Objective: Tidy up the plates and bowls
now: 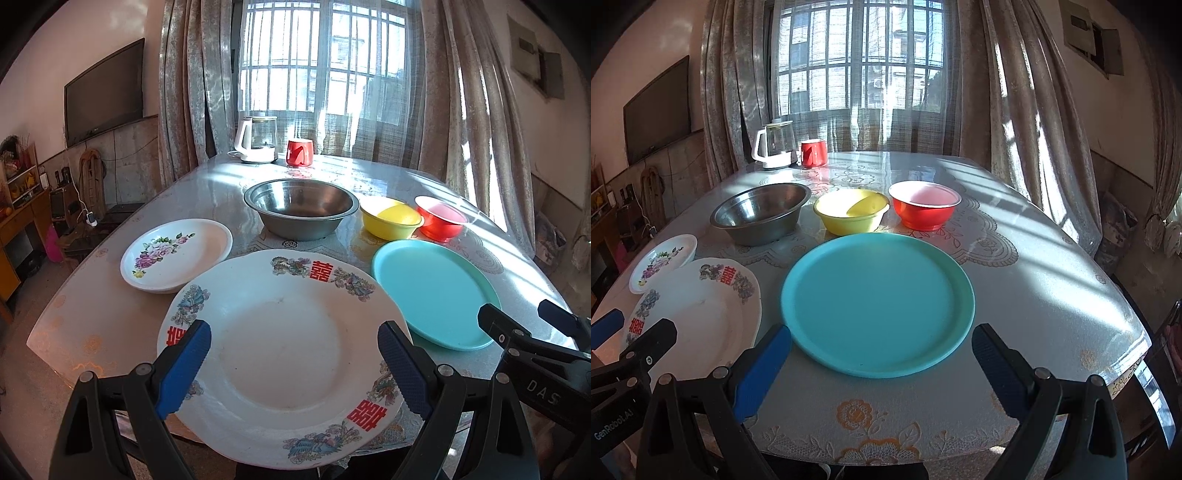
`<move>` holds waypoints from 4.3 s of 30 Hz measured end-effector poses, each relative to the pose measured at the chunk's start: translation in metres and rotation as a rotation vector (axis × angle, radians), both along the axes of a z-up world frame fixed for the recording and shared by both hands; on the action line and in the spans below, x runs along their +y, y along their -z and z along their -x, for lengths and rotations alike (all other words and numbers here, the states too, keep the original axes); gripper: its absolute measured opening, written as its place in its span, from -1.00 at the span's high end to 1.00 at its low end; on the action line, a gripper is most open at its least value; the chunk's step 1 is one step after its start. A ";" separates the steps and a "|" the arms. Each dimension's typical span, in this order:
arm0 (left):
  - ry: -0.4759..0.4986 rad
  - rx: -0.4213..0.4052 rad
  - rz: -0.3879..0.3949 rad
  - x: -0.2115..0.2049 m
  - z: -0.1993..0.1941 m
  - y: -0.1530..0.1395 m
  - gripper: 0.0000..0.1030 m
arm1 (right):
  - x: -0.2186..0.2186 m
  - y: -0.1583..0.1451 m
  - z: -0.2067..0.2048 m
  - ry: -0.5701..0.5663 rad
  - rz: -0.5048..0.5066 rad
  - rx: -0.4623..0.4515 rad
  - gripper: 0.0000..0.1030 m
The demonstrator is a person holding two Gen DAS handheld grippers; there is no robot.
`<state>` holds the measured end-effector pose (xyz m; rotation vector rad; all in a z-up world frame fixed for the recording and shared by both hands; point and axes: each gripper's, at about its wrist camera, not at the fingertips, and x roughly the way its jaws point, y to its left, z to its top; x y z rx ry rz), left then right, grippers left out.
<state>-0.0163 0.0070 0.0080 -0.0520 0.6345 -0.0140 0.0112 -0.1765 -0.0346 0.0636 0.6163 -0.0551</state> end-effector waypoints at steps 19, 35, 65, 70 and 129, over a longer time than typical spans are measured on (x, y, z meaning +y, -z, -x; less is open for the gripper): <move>0.021 0.015 -0.013 -0.009 -0.006 0.000 -0.79 | -0.007 0.007 -0.007 -0.005 -0.031 0.007 -0.93; 0.034 0.035 -0.027 -0.016 -0.017 0.000 -0.79 | -0.018 0.012 -0.015 0.003 -0.059 0.020 -0.93; 0.331 0.269 0.018 -0.069 -0.140 -0.010 0.48 | -0.092 0.036 -0.069 0.074 -0.196 0.091 0.20; 0.338 0.355 -0.015 -0.085 -0.169 0.011 0.48 | -0.104 0.047 -0.078 0.099 -0.215 0.137 0.22; 0.192 0.188 0.142 0.012 -0.115 -0.017 0.48 | -0.050 0.007 -0.112 -0.260 -0.360 0.163 0.29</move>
